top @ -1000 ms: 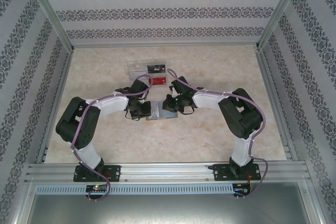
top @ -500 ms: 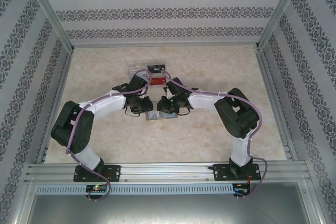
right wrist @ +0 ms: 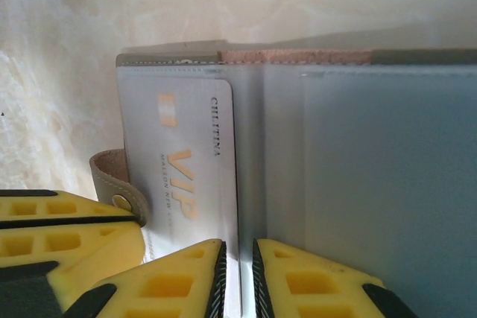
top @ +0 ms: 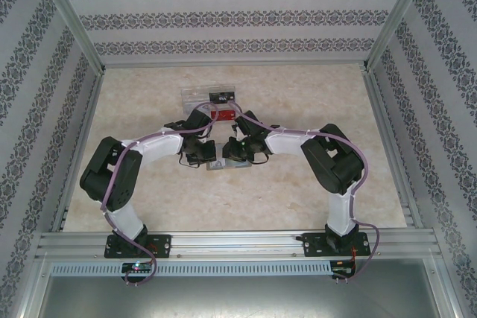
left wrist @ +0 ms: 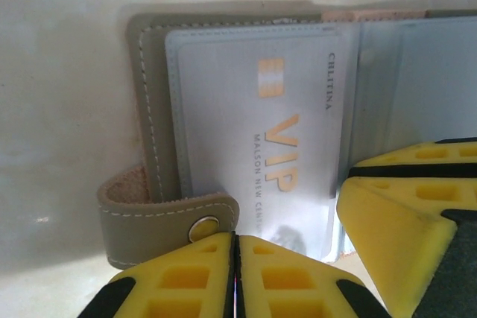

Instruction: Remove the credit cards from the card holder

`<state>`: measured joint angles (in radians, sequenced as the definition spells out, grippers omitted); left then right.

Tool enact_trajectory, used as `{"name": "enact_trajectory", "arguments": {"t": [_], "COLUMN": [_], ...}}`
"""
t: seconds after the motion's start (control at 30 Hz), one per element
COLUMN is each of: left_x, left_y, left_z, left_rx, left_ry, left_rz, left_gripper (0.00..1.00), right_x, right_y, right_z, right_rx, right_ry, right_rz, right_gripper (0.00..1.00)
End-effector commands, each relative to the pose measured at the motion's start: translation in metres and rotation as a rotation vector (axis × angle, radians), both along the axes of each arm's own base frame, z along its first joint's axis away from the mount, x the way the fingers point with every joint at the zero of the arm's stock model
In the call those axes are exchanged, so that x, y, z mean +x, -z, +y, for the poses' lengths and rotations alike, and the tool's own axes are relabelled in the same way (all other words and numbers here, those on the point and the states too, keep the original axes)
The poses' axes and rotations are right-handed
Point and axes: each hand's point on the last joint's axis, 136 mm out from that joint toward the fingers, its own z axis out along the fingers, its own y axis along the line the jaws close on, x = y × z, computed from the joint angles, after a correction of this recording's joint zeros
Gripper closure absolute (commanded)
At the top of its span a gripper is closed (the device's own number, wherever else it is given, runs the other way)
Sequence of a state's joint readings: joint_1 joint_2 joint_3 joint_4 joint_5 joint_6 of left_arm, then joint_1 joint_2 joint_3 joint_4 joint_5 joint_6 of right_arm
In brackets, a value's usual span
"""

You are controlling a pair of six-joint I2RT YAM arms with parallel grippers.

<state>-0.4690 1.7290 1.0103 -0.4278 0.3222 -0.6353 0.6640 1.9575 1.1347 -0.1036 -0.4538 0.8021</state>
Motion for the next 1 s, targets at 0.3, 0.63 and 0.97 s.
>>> {"name": "enact_trajectory", "arguments": {"t": [0.3, 0.63, 0.97], "left_x": [-0.011, -0.008, -0.006], "left_y": [0.023, -0.01, 0.001], "left_z": [0.002, 0.023, 0.016], "left_rx": [0.015, 0.079, 0.052], "left_ry": [0.004, -0.03, -0.03], "left_rz": [0.065, -0.028, -0.004], "left_gripper": [0.96, 0.94, 0.91], "right_x": [-0.002, 0.001, 0.0], "right_y": [0.007, 0.006, 0.004], "right_z": [0.009, 0.001, 0.001], "right_rx": [0.003, -0.01, -0.007], "right_ry": [-0.023, -0.003, -0.006], "right_rz": [0.023, 0.014, 0.012], "right_gripper": [0.8, 0.79, 0.79]}}
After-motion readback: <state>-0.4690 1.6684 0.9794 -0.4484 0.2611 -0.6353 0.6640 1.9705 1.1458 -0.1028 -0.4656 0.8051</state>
